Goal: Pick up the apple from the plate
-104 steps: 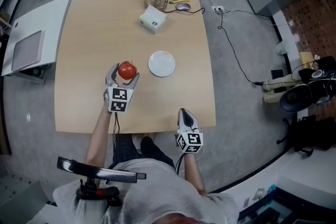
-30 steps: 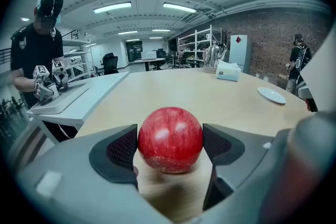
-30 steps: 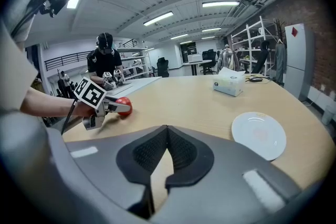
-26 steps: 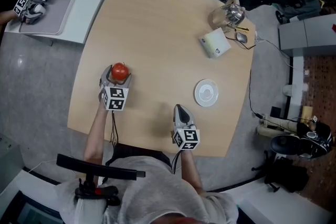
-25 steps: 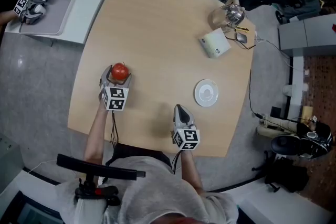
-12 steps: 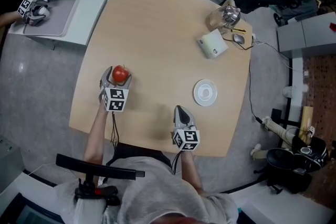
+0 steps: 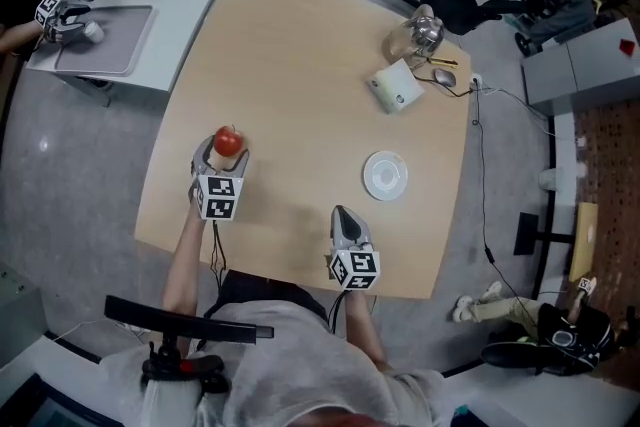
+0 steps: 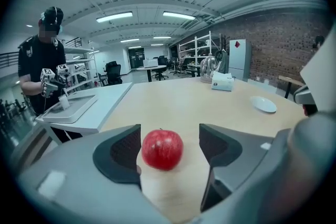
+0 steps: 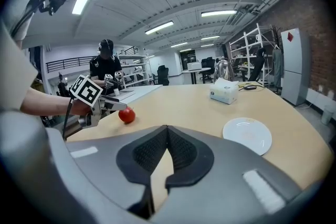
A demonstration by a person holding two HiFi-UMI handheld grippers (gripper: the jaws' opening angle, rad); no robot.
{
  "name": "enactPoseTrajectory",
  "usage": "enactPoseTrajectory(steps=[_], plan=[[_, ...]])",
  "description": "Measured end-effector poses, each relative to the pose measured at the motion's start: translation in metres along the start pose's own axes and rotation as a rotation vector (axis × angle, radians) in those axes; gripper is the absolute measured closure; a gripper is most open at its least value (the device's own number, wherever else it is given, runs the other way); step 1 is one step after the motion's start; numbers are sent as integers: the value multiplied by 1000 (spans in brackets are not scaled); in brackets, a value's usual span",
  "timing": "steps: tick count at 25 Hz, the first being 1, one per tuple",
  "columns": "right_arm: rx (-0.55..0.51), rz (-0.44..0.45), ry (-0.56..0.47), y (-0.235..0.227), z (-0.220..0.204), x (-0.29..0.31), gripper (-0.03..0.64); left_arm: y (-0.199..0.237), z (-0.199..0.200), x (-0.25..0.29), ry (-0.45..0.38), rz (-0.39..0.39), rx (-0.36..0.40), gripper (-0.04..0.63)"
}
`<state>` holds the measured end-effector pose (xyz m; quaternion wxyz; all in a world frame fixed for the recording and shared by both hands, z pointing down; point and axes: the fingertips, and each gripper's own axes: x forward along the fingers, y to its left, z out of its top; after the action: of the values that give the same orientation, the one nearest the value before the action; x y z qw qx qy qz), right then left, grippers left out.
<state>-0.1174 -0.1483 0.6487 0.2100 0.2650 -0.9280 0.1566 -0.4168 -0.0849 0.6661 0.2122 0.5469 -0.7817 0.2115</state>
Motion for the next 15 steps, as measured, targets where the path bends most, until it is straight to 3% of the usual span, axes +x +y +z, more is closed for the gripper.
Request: enactPoseTrajectory(steps=[15], plan=[[-5,-5,-66,-13,1,-49,611,-41,40,-82,-101,18,33,419]])
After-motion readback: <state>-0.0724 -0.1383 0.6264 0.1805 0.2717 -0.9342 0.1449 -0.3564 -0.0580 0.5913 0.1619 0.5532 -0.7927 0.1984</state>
